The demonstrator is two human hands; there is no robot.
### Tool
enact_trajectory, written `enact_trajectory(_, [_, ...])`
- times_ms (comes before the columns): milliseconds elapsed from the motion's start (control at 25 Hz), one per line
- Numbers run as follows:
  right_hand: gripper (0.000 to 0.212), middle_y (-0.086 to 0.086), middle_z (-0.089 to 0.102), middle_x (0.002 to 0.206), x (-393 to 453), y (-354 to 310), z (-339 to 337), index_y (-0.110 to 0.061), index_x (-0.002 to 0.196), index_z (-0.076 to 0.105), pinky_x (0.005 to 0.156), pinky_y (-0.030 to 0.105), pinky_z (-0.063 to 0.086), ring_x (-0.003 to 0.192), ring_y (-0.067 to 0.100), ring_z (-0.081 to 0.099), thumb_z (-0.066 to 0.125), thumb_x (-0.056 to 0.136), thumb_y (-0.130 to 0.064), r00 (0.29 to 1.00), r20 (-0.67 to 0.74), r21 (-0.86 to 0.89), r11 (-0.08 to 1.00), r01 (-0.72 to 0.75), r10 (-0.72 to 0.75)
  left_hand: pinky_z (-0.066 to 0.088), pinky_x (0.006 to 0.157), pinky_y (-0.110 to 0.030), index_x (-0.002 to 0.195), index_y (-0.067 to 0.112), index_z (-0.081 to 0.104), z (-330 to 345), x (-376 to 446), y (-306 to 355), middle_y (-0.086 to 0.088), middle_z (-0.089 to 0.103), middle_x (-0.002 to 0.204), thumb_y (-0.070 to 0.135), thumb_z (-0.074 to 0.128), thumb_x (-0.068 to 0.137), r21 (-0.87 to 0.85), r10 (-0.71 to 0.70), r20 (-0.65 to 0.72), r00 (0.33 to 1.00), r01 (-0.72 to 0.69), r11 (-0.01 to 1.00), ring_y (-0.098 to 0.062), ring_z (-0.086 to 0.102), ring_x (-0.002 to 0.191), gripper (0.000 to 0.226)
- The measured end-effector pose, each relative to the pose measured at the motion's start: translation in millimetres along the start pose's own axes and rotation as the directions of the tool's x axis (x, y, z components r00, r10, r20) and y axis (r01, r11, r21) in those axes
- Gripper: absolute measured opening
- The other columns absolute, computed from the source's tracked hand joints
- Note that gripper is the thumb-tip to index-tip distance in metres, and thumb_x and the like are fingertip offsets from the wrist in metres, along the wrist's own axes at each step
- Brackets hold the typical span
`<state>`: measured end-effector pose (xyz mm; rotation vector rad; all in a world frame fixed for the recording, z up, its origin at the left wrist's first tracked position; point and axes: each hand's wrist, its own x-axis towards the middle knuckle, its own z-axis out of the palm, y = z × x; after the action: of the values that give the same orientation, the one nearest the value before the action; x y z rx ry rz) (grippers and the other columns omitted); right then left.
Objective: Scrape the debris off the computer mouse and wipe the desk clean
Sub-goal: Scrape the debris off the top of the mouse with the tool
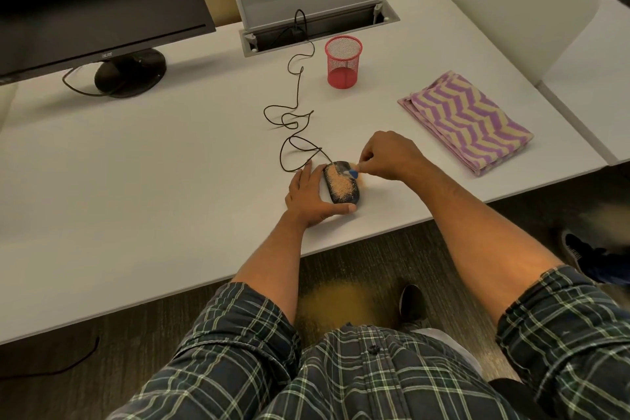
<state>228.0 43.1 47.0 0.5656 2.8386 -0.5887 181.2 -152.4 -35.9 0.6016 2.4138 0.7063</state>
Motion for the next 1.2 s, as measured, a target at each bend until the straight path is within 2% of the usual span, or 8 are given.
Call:
enact_trajectory(160, [0.022,-0.001,0.075,0.089,-2.1,2.1,2.9,-0.017,0.097,0.080,0.063,0.026,0.047,0.074,0.013,0.064,0.071,0.088,-0.034,0.998,-0.051,0.096,0.995,-0.038,0.043,0.007,0.122,-0.049,0.159,0.038,0.010,0.2,0.6,-0.2,0.012,-0.009,0.167,0.070,0.080,0.063,-0.002,0.000,0.006,1.000,0.000,1.000,-0.017,-0.010,0.153,0.123])
enact_trajectory(240, [0.019,-0.002,0.074,0.084,-4.5,2.3,3.8,-0.017,0.094,0.081,0.058,0.024,0.044,0.071,0.013,0.064,0.072,0.085,-0.032,0.998,-0.011,0.063,0.996,-0.061,0.062,0.006,0.122,-0.049,0.159,0.038,0.010,0.1,0.3,-0.3,0.012,-0.010,0.167,0.070,0.081,0.064,-0.004,0.001,0.004,1.000,-0.001,1.000,-0.017,-0.010,0.153,0.123])
enact_trajectory(320, [0.016,-0.002,0.075,0.084,-4.9,2.6,2.3,-0.018,0.090,0.081,0.055,0.023,0.041,0.070,0.014,0.064,0.072,0.083,-0.029,0.994,-0.061,0.058,0.994,-0.089,0.093,0.006,0.122,-0.049,0.159,0.039,0.010,-0.1,-0.1,0.1,0.012,-0.009,0.167,0.070,0.081,0.064,-0.009,-0.001,0.003,1.000,0.001,1.000,-0.016,-0.010,0.153,0.123])
enact_trajectory(560, [0.016,-0.003,0.073,0.079,-6.9,2.8,3.9,-0.018,0.088,0.080,0.056,0.024,0.048,0.068,0.014,0.064,0.072,0.081,-0.030,0.992,-0.030,0.024,0.992,-0.122,0.123,0.007,0.123,-0.049,0.159,0.039,0.010,1.4,1.8,-1.8,0.012,-0.009,0.167,0.070,0.081,0.063,0.002,-0.001,-0.001,1.000,0.001,1.000,-0.017,-0.009,0.153,0.123])
enact_trajectory(760, [0.016,-0.004,0.071,0.073,-9.7,2.7,3.5,-0.017,0.086,0.080,0.052,0.024,0.045,0.064,0.013,0.063,0.073,0.082,-0.030,0.994,0.011,0.038,0.994,-0.107,0.107,0.007,0.123,-0.049,0.159,0.039,0.010,0.8,1.9,-1.8,0.010,-0.008,0.168,0.070,0.081,0.063,-0.003,0.008,0.000,1.000,-0.008,1.000,-0.018,-0.009,0.154,0.123])
enact_trajectory(880, [0.017,-0.007,0.068,0.073,-11.5,1.8,2.1,-0.018,0.087,0.079,0.053,0.022,0.040,0.063,0.010,0.060,0.072,0.085,-0.032,0.992,-0.063,0.094,0.990,-0.103,0.109,0.007,0.122,-0.049,0.158,0.040,0.010,1.2,1.9,-2.4,0.010,-0.008,0.168,0.071,0.081,0.063,-0.003,0.005,-0.003,1.000,-0.005,1.000,-0.018,-0.009,0.154,0.123])
enact_trajectory(1040, [0.017,-0.004,0.071,0.075,-14.4,0.8,2.3,-0.018,0.088,0.080,0.053,0.022,0.041,0.066,0.012,0.063,0.071,0.084,-0.031,0.995,-0.002,0.038,0.994,-0.098,0.098,0.007,0.122,-0.049,0.159,0.038,0.010,0.8,1.7,-1.6,0.011,-0.009,0.168,0.071,0.081,0.062,0.000,0.001,0.002,1.000,-0.001,1.000,-0.018,-0.009,0.154,0.124])
enact_trajectory(1200, [0.020,-0.003,0.074,0.084,-16.7,0.7,1.1,-0.016,0.091,0.080,0.058,0.024,0.045,0.070,0.013,0.064,0.070,0.087,-0.033,0.996,-0.061,0.091,0.994,-0.065,0.071,0.007,0.122,-0.049,0.159,0.038,0.010,1.0,1.8,-1.5,0.010,-0.009,0.168,0.072,0.080,0.062,0.001,0.001,0.003,1.000,-0.001,1.000,-0.018,-0.009,0.154,0.124])
